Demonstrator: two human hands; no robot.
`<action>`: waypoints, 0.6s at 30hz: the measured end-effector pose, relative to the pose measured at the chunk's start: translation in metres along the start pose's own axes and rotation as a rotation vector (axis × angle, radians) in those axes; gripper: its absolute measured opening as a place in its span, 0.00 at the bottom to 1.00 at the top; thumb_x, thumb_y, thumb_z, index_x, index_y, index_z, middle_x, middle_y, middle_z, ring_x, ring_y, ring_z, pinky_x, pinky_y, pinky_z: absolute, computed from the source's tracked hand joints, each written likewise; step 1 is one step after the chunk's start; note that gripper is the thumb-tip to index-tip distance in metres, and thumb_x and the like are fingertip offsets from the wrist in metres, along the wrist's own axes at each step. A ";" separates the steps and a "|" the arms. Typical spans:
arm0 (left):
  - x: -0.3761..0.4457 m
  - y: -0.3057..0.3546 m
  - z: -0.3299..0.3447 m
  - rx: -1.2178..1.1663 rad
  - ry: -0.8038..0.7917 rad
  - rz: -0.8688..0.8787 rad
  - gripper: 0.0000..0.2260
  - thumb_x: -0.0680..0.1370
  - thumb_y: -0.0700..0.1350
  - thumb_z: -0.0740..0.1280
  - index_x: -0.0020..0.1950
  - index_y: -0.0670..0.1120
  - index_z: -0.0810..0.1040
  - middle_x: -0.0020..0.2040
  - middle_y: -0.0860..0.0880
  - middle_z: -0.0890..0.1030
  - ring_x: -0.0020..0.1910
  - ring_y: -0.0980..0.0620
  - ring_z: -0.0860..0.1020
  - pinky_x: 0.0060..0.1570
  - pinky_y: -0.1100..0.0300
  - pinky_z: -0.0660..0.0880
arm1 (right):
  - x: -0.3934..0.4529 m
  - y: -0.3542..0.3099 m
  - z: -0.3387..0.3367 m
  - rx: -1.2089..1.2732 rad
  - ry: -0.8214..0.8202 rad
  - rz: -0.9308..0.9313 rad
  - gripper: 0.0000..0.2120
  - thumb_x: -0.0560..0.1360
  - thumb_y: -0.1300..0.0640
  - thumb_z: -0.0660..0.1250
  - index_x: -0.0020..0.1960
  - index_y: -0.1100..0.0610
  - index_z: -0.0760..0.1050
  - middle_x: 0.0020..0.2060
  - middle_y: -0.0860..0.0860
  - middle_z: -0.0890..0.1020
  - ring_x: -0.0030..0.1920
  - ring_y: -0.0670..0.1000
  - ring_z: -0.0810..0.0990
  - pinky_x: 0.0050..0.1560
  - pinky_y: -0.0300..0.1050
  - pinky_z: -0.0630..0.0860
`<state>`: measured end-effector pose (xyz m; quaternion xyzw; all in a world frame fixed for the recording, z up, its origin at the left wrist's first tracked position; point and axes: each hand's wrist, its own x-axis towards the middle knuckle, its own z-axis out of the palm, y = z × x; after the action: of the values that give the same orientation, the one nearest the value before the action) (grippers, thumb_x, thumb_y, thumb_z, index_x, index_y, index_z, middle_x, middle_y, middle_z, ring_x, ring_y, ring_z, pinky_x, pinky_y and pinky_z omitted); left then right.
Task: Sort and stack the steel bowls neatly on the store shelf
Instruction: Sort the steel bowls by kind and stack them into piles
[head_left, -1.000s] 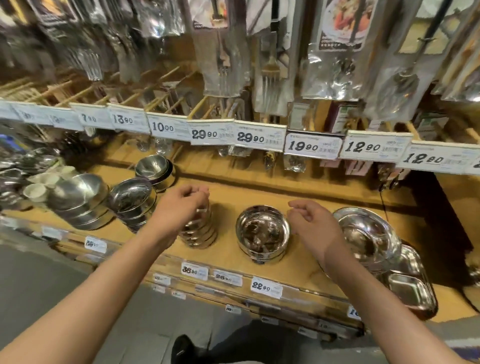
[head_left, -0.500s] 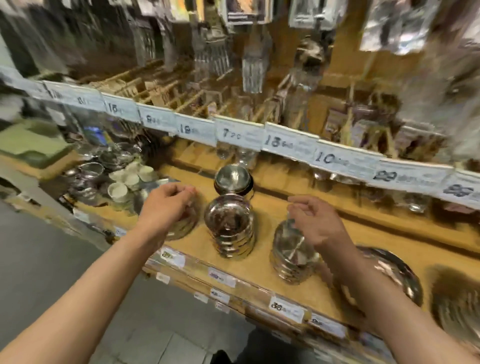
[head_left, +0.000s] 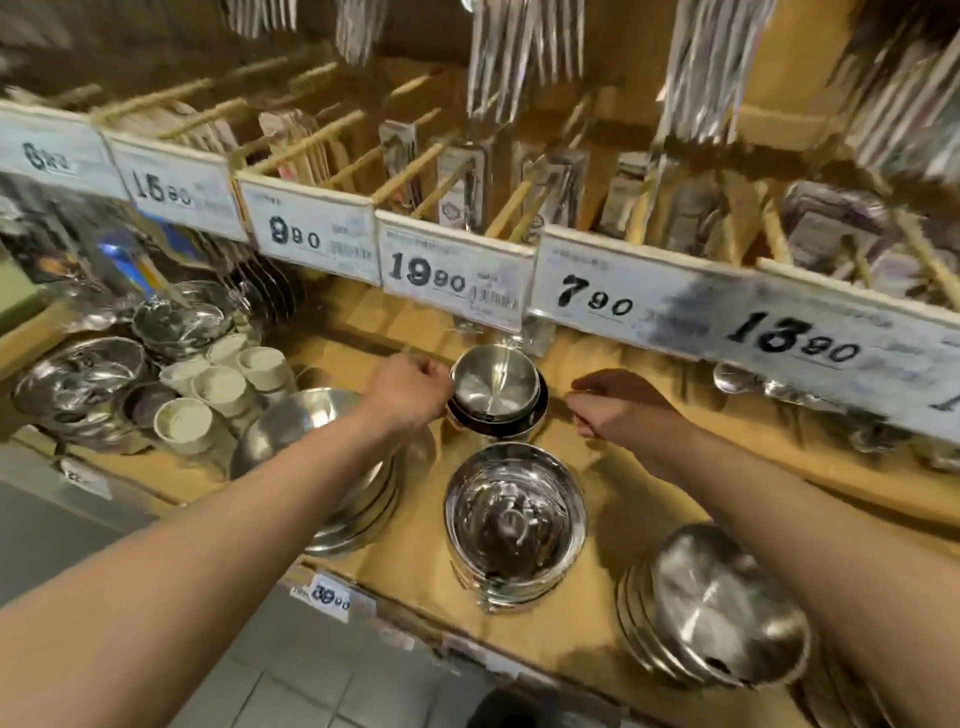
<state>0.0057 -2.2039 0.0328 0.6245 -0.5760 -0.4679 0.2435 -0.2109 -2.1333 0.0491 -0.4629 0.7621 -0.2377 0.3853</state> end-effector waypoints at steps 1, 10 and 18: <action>0.007 -0.001 0.002 0.015 0.005 0.003 0.09 0.80 0.40 0.66 0.49 0.34 0.81 0.43 0.41 0.83 0.43 0.45 0.80 0.57 0.39 0.80 | 0.011 0.002 0.006 0.013 -0.028 0.007 0.04 0.80 0.60 0.67 0.47 0.58 0.78 0.40 0.57 0.80 0.37 0.50 0.79 0.44 0.45 0.78; 0.032 -0.017 0.001 -0.047 0.008 0.004 0.07 0.76 0.42 0.68 0.38 0.45 0.82 0.39 0.46 0.82 0.49 0.38 0.84 0.56 0.38 0.81 | 0.075 -0.004 0.058 -0.068 -0.085 0.111 0.16 0.83 0.54 0.64 0.65 0.65 0.75 0.51 0.59 0.82 0.56 0.55 0.83 0.56 0.39 0.77; 0.033 -0.014 -0.003 -0.033 -0.008 0.019 0.07 0.76 0.39 0.65 0.42 0.41 0.83 0.42 0.41 0.83 0.50 0.36 0.83 0.56 0.39 0.81 | 0.072 -0.009 0.050 0.062 0.062 0.235 0.10 0.81 0.61 0.66 0.40 0.58 0.72 0.22 0.44 0.81 0.27 0.41 0.82 0.44 0.34 0.82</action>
<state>0.0115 -2.2331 0.0120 0.6130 -0.5752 -0.4775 0.2557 -0.1859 -2.2022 -0.0005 -0.3508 0.8148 -0.2287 0.4009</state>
